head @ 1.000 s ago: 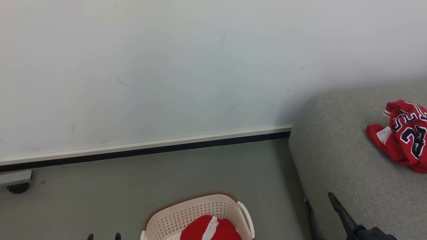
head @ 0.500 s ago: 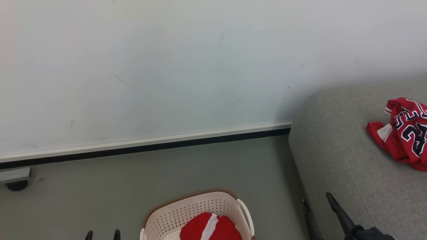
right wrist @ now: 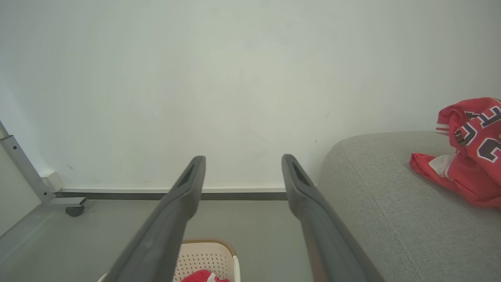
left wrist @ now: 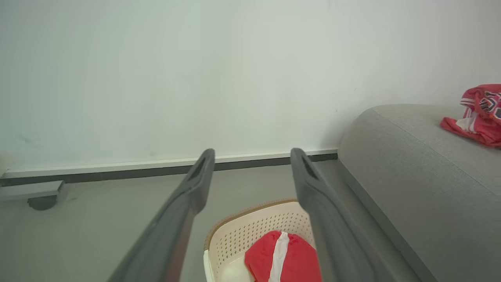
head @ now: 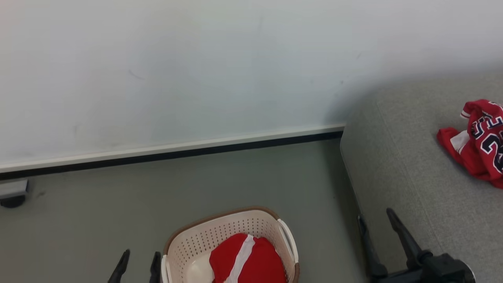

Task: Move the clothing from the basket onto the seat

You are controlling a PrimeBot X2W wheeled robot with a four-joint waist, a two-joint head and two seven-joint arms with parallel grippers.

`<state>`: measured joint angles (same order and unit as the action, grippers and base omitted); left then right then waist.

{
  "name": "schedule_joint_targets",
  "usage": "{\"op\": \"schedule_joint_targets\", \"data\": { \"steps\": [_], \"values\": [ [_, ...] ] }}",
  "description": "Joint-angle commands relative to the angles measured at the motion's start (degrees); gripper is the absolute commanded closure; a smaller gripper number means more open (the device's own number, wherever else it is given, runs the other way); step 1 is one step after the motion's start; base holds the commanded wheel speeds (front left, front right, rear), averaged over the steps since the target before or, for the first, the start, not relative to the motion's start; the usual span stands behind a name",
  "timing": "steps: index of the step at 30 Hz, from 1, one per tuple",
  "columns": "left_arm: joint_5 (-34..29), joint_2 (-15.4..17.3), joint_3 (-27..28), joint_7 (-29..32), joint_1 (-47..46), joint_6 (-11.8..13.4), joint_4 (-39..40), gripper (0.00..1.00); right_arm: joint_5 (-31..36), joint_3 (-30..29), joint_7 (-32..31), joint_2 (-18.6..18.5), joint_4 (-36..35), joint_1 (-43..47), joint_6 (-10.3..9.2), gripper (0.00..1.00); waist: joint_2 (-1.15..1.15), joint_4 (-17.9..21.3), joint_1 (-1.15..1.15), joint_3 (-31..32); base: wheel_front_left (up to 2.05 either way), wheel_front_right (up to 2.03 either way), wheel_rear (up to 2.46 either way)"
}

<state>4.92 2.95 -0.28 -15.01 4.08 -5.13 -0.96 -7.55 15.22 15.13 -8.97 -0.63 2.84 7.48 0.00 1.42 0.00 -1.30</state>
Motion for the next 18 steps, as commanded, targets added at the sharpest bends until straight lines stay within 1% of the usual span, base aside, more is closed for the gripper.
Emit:
{"op": "schedule_joint_targets", "data": {
  "steps": [1, 6, 7, 9, 14, 18],
  "values": [
    [-0.17, -0.03, -0.46, -0.23, -2.03, -0.7, -1.06, 0.0, 0.23, -0.33, 0.03, 0.15, -0.53, -1.45, 0.04, 0.0, 0.0, 0.6, 0.0, -3.16, 0.0, 0.0, 0.0],
    [0.3, 0.39, -2.75, -0.22, -8.19, -1.78, -5.88, 0.0, 1.22, -1.03, 0.03, 0.74, -1.81, -5.04, 0.04, 0.0, 0.0, 1.63, 0.0, -8.76, 0.0, 0.0, 0.0],
    [0.3, 0.39, -2.75, -0.22, -8.19, -1.78, -5.88, 0.0, 1.22, -1.03, 0.03, 0.74, -1.81, -5.04, 0.04, 0.0, 0.0, 1.63, 0.0, -8.76, 0.0, 0.0, 0.0],
    [0.39, 1.1, -3.99, -0.22, -10.62, -2.11, -8.02, 0.0, 1.6, -1.01, 0.03, 1.03, -2.35, -6.69, 0.04, 0.0, 0.0, 2.35, 0.0, -11.03, 0.0, 0.0, 0.0],
    [1.21, 4.13, -8.56, -0.22, -16.9, -2.31, -14.71, 0.0, 2.71, -0.79, 0.03, 2.02, -3.85, -11.18, 0.04, 0.0, 0.0, 4.54, 0.0, -16.57, 0.0, 0.0, 0.0],
    [2.84, 8.05, -13.69, -0.22, -22.4, -2.32, -20.84, 0.0, 3.73, 0.18, 0.03, 2.84, -5.09, -14.81, 0.04, 0.0, 0.0, 6.59, 0.0, -21.27, 0.0, 0.0, 0.0]
  ]
}}
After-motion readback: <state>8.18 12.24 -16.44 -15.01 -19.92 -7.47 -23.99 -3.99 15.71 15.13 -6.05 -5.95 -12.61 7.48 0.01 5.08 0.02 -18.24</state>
